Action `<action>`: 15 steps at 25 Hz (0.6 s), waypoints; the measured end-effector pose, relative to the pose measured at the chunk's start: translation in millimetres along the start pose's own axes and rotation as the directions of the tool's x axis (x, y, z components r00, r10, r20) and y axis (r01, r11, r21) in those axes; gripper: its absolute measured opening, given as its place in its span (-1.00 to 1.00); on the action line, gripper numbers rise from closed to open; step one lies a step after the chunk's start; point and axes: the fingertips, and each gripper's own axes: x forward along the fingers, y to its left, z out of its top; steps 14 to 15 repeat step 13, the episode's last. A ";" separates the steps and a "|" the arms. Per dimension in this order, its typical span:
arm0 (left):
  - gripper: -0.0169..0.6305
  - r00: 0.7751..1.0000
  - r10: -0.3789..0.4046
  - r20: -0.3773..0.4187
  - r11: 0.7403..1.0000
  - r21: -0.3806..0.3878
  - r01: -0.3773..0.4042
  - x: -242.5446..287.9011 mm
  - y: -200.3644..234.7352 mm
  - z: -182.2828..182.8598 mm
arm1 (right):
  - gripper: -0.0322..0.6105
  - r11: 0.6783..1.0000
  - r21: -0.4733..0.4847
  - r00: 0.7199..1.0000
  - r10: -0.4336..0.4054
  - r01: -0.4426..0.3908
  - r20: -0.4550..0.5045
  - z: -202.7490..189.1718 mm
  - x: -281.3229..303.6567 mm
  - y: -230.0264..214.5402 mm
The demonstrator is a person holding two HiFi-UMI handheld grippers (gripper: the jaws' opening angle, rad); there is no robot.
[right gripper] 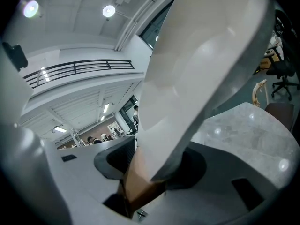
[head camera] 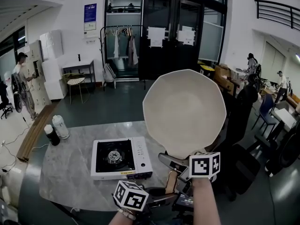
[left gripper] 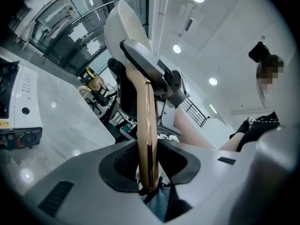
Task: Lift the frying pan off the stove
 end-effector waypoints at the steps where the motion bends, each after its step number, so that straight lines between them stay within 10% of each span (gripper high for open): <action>1: -0.56 1.000 -0.001 -0.002 1.000 0.002 0.001 -0.1 -0.5 0.3 | -0.24 1.000 0.002 1.000 0.001 -0.001 -0.001 0.3 -0.3 0.4; 15: -0.57 1.000 -0.015 -0.010 1.000 0.007 0.015 1.4 -5.1 -3.0 | -0.24 1.000 -0.003 1.000 0.000 0.000 -0.006 -1.7 -3.8 3.6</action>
